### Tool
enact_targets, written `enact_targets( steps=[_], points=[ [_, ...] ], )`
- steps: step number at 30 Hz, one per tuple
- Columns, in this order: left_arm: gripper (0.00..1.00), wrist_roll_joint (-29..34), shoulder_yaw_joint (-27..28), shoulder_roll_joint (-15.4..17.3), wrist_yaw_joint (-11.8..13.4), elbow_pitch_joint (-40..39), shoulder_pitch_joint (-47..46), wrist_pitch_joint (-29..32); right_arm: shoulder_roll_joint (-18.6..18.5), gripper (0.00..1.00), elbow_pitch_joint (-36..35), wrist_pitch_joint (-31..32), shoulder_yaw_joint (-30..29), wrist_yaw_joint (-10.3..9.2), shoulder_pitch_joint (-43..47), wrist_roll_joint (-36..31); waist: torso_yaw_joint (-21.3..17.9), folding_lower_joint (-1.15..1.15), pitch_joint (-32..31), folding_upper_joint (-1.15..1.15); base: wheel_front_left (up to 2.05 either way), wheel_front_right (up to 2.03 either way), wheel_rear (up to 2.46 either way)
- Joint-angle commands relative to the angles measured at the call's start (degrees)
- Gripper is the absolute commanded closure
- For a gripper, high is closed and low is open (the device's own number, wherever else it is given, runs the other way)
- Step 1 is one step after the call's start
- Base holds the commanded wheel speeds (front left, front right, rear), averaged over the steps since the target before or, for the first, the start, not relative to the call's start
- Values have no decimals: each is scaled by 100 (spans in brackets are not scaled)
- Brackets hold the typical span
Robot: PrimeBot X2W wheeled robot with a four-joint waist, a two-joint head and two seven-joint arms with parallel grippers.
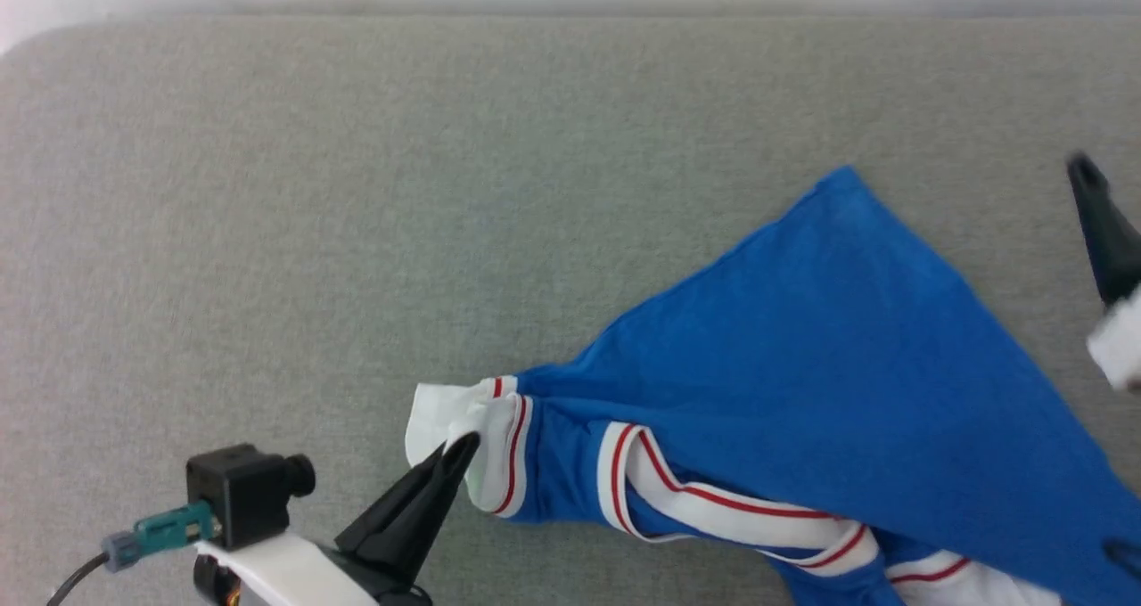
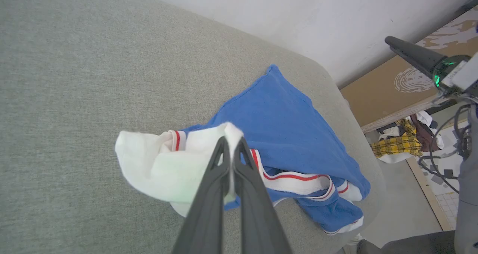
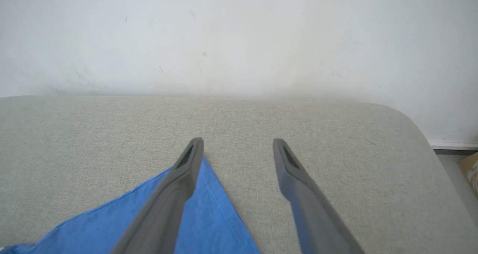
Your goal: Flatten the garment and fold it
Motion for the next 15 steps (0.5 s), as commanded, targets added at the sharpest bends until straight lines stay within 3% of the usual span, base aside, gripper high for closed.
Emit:
enact_targets(
  steps=[1,10,15],
  points=[
    [100,49,-31,-42,-64,45,-139,-35,25,0,217,188,70,-4,-267,-33,304,-1,381,0,0,0,0],
    [100,19,-295,-308,-355,373,-687,-142,-269,0,1605,1237,591,-4,-1362,-474,897,-1,1061,0,0,0,0],
    [100,8,-368,-395,-451,538,-829,-208,-419,0,2019,1397,720,-4,-1478,-571,1085,-1,1201,0,0,0,0]
  ],
)
